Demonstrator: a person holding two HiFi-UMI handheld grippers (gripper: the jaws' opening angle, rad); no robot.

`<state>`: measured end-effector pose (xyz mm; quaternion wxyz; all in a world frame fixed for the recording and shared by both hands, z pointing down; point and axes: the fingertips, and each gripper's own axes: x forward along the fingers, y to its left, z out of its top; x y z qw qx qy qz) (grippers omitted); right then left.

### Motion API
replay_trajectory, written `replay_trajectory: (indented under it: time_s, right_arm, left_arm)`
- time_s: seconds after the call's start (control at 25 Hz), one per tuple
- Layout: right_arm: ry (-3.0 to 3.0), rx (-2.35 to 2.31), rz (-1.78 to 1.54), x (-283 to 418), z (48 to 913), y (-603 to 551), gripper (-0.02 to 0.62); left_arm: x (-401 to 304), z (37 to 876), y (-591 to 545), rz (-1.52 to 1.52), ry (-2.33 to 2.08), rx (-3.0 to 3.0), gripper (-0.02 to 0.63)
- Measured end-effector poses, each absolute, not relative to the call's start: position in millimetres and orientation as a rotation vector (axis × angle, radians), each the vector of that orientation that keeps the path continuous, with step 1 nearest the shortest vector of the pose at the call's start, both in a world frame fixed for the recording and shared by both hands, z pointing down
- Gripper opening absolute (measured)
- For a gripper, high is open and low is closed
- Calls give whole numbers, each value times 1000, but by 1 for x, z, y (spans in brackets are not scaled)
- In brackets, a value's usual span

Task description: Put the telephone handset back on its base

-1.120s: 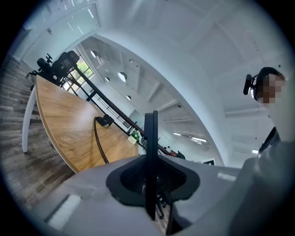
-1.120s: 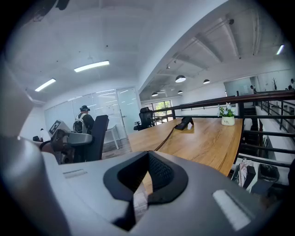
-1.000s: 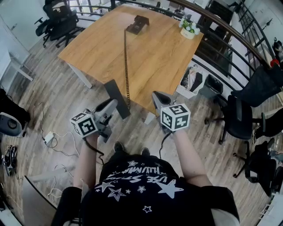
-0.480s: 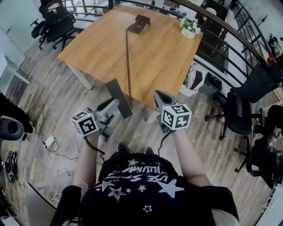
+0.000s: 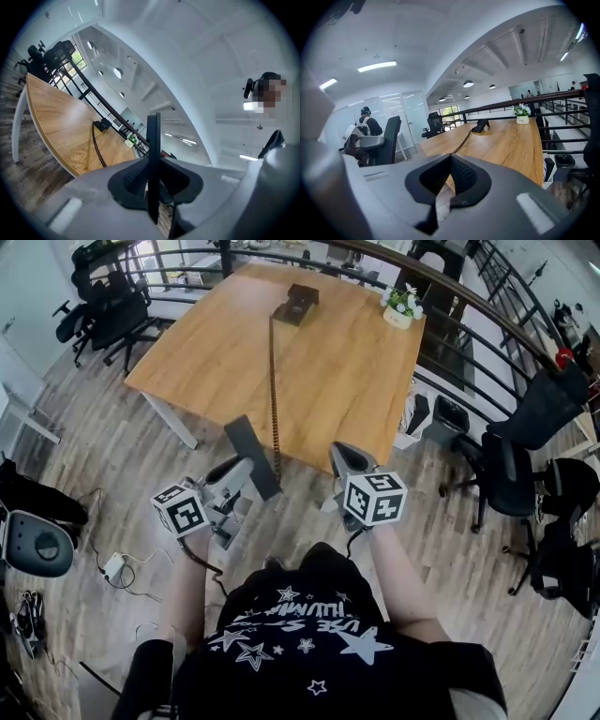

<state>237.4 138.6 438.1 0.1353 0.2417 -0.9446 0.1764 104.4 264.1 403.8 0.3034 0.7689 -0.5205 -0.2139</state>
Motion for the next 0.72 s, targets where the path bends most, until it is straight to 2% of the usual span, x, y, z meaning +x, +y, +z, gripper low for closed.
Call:
replay_trajectory:
  time_s: [0.32, 0.72]
  right_arm:
    - [-2702, 739, 547, 224, 455, 109, 2]
    - [-2734, 718, 575, 156, 448, 6, 2]
  left_arm:
    - [78, 414, 249, -602, -1372, 2009, 77]
    - [13, 410, 178, -583, -1410, 1974, 77]
